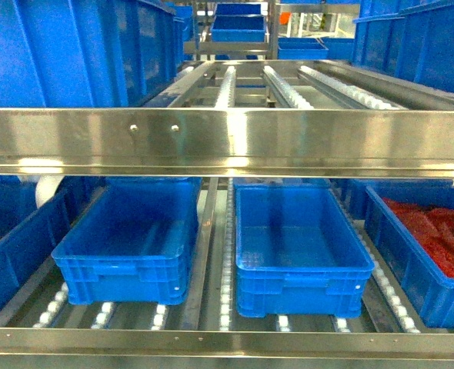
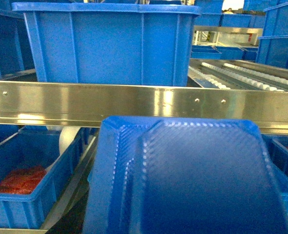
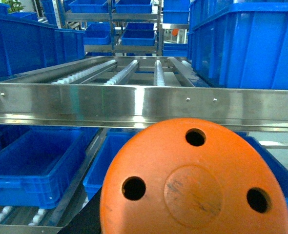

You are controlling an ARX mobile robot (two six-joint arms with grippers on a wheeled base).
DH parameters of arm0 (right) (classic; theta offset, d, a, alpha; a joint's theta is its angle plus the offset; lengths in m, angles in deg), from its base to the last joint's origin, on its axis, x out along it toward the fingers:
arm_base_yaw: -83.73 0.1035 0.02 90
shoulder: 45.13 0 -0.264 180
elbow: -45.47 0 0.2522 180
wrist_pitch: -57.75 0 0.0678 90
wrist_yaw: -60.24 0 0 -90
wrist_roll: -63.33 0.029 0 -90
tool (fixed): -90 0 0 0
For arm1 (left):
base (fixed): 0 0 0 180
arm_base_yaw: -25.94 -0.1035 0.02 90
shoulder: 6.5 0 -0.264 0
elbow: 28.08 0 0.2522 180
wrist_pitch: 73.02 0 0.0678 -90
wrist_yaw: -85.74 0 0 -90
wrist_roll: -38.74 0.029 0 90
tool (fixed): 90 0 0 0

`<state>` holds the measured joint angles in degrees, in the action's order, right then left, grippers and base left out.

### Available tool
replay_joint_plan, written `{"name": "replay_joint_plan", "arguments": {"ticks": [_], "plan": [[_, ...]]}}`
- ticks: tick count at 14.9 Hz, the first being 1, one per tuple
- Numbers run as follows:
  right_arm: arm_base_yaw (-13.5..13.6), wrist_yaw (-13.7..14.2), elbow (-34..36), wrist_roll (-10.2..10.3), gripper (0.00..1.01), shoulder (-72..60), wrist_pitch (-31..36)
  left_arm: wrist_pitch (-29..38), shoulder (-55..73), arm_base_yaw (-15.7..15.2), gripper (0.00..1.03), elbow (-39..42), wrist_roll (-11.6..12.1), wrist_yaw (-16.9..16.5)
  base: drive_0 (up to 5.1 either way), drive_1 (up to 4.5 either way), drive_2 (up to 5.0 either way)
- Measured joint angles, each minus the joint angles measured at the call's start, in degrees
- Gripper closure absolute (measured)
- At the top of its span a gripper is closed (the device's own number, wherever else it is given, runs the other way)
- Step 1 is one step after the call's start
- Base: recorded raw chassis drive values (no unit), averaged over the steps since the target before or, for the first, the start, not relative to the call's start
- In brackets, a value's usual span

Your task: Sort blue parts and orange caps into right shelf containers

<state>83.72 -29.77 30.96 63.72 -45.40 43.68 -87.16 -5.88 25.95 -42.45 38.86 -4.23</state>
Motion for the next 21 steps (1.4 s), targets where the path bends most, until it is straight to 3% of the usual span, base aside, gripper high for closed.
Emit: {"name": "replay_joint_plan", "arguments": {"ticks": [6,21], "plan": [[0.0,0.0,0.0,0.0,0.57,0.0,0.0,0.1,0.0,0.0,0.6,0.0,0.0,0.0,-4.9,2.52,2.5],[0.0,-0.2,0.0,0.0,0.57,0.0,0.1,0.2,0.0,0.0,0.6,0.0,0.0,0.0,0.0,0.0,0.0]]}}
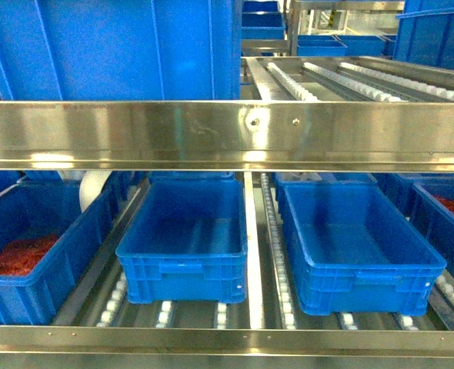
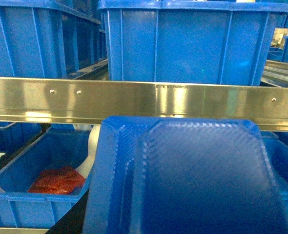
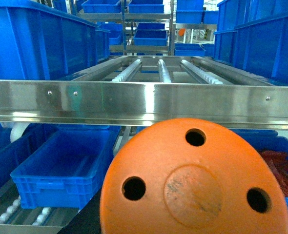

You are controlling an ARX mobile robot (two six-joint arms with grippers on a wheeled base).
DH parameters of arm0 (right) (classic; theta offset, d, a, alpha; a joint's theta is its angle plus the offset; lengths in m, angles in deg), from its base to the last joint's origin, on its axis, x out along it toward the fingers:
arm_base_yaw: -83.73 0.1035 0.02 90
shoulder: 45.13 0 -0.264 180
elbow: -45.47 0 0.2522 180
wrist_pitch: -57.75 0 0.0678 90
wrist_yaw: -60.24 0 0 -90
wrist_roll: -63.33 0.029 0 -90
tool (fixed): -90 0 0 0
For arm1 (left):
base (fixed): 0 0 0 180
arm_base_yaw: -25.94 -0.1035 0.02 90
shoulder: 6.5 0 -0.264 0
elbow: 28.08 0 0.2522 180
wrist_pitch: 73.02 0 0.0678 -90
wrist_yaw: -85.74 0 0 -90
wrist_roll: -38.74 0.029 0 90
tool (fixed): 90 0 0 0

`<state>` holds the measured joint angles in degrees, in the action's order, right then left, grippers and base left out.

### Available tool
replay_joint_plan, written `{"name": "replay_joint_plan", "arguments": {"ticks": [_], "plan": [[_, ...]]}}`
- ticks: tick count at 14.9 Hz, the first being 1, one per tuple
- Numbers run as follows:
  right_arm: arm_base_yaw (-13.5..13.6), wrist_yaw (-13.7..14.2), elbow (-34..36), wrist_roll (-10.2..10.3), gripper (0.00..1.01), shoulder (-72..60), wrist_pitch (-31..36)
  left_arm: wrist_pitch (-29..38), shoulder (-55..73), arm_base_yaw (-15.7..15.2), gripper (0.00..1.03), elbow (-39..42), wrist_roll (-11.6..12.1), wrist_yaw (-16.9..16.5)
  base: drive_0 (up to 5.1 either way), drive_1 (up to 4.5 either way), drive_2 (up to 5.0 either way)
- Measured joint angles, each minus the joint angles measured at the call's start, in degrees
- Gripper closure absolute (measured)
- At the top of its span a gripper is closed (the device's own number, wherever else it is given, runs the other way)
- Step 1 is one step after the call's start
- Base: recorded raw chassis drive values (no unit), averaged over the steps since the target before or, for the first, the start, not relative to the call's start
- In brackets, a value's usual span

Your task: Sort blue parts and orange caps into right shelf containers

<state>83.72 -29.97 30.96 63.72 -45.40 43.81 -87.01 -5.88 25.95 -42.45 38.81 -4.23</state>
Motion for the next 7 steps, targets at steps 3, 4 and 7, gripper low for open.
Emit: {"name": "replay_joint_plan", "arguments": {"ticks": [3,4,7], "plan": [[0.0,0.2,0.0,0.0,0.57,0.0,-0.2,0.0,0.0,0.0,0.6,0.0,0.0,0.0,0.0,0.0,0.0],[0.0,0.2,0.0,0.0,0.57,0.0,-0.2,0.0,0.0,0.0,0.6,0.0,0.0,0.0,0.0,0.0,0.0],[0.0,0.2,0.0,0.0,0.57,0.0,-0.1,-0.2,0.0,0.0,0.6,0.0,0.0,0.0,0.0,0.0,0.0]]}}
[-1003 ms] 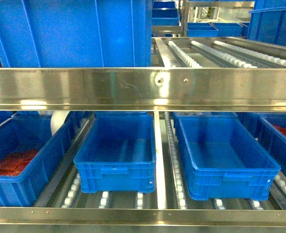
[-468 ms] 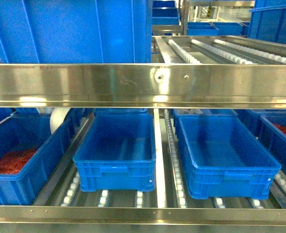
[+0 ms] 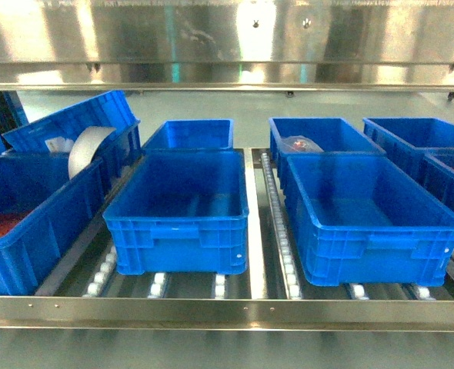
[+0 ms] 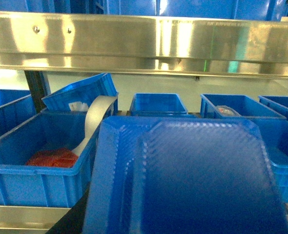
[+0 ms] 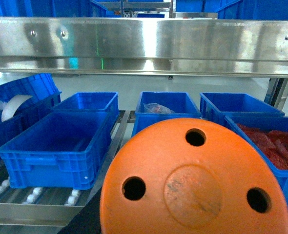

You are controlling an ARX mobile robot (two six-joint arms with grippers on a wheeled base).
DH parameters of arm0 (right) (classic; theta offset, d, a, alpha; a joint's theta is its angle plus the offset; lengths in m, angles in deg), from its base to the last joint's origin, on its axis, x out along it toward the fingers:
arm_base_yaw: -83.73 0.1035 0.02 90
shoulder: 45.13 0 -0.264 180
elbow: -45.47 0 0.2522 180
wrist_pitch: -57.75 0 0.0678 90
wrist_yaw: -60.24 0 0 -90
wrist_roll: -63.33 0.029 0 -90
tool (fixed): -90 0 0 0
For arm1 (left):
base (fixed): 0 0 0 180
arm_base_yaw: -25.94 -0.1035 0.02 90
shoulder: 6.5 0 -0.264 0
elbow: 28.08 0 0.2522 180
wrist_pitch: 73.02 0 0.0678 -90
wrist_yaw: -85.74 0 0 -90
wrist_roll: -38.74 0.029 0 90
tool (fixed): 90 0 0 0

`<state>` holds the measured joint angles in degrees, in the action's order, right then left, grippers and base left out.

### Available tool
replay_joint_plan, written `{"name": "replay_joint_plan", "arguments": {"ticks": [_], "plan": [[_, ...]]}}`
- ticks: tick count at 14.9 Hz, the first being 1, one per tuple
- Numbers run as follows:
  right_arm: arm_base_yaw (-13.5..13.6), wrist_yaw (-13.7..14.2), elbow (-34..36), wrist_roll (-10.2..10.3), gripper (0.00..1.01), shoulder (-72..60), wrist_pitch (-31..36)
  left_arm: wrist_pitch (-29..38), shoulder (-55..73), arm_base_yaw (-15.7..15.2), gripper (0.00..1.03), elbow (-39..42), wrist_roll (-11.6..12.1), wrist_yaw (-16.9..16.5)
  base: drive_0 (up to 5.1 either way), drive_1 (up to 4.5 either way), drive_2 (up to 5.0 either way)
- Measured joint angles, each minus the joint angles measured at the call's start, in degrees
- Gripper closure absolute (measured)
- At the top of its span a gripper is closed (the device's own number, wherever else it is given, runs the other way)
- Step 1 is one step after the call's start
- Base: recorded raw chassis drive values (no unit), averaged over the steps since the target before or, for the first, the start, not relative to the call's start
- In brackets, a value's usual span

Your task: Sort blue parts and orange caps into right shelf containers

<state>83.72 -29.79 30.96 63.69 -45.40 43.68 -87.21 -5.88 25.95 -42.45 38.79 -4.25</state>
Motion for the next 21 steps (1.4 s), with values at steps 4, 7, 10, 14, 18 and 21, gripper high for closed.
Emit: {"name": "replay_joint_plan", "arguments": {"ticks": [4,7,10,14,18,21], "plan": [[0.0,0.0,0.0,0.0,0.57,0.0,0.0,0.1,0.0,0.0,0.6,0.0,0.0,0.0,0.0,0.0,0.0],[0.0,0.0,0.0,0.0,0.57,0.0,0.0,0.0,0.0,0.0,0.6,0.0,0.0,0.0,0.0,0.0,0.0],[0.0,0.0,0.0,0.0,0.57,0.0,-0.1,0.0,0.0,0.0,0.6,0.0,0.0,0.0,0.0,0.0,0.0],[0.0,0.0,0.0,0.0,0.57,0.0,0.0,0.1,0.0,0.0,0.6,0.0,0.0,-0.1,0.0,0.0,0.0],[0.0,0.0,0.0,0.0,0.57,0.0,-0.2,0.0,0.0,0.0,0.6,0.0,0.0,0.0,0.0,0.0,0.0],[0.0,0.0,0.0,0.0,0.57,0.0,0.0,0.0,0.0,0.0,0.6,0.0,0.0,0.0,0.0,0.0,0.0]]}}
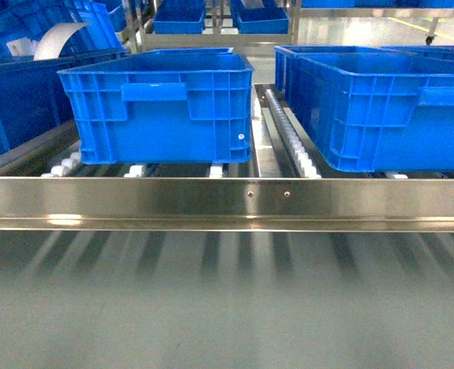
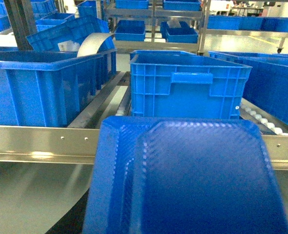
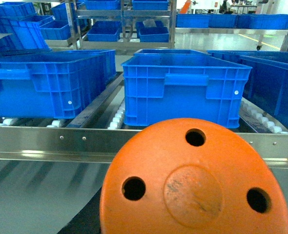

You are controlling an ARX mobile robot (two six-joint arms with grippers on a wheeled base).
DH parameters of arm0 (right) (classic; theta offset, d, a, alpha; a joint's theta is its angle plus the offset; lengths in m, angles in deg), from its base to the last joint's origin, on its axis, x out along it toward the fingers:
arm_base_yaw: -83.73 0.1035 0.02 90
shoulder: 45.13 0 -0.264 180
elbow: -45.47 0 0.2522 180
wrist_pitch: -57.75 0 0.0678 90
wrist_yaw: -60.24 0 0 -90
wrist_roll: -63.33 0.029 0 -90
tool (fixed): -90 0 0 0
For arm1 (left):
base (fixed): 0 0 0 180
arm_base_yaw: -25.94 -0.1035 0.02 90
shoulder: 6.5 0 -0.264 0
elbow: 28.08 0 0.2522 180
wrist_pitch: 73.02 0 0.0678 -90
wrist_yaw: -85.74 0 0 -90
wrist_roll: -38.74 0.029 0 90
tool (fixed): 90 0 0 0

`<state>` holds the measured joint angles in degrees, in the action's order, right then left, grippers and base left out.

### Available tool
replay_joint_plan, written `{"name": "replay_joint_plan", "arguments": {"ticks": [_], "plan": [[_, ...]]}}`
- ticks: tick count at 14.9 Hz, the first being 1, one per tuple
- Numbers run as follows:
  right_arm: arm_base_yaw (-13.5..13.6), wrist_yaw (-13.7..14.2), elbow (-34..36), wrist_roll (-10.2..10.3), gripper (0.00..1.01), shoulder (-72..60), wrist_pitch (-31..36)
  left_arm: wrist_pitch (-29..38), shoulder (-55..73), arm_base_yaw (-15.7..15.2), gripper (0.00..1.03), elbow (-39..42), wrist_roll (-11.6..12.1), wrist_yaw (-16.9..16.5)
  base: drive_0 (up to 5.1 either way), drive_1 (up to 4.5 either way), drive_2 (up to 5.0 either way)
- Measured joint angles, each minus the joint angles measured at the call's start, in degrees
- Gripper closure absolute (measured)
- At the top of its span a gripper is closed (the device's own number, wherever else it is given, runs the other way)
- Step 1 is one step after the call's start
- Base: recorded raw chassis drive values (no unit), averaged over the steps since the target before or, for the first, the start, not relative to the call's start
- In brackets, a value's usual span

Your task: Sort blue parts and orange caps into right shelf containers

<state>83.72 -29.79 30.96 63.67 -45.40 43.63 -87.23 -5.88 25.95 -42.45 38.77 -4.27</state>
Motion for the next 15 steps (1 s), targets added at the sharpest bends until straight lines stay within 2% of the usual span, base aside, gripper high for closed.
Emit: {"name": "replay_joint_plan", "arguments": {"ticks": [7,15], "plan": [[0.0,0.0,0.0,0.0,0.57,0.0,0.0,0.0,0.0,0.0,0.6,0.0,0.0,0.0,0.0,0.0,0.0],[0.0,0.0,0.0,0.0,0.57,0.0,0.1,0.1,0.0,0.0,0.6,0.0,0.0,0.0,0.0,4.26,-4.3]]}}
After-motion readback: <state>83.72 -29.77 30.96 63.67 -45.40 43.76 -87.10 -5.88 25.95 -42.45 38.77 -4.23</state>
